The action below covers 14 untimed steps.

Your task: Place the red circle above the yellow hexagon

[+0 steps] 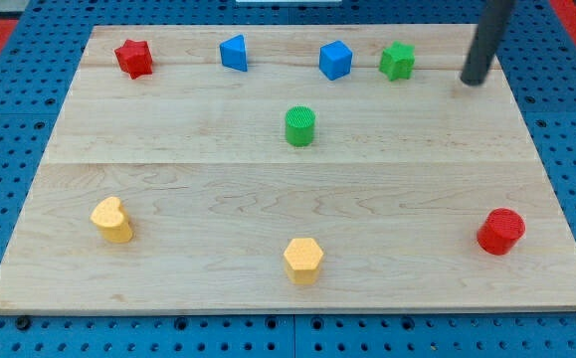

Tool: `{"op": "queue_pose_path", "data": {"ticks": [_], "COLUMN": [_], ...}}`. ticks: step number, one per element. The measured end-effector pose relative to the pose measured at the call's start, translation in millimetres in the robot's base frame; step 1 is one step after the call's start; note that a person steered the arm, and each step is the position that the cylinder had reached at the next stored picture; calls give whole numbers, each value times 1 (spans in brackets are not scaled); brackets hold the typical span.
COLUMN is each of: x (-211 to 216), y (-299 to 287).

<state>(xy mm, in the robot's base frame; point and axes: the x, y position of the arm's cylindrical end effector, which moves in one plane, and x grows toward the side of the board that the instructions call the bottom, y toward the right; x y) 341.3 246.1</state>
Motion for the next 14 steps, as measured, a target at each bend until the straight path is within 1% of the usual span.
{"op": "queue_pose_path", "data": {"ticks": [1,2,8,9,10,11,12,13,14], "x": [84,127,138,156,177,180,191,203,221], "y": [32,73,75,75,53,-18,40,53,-40]}}
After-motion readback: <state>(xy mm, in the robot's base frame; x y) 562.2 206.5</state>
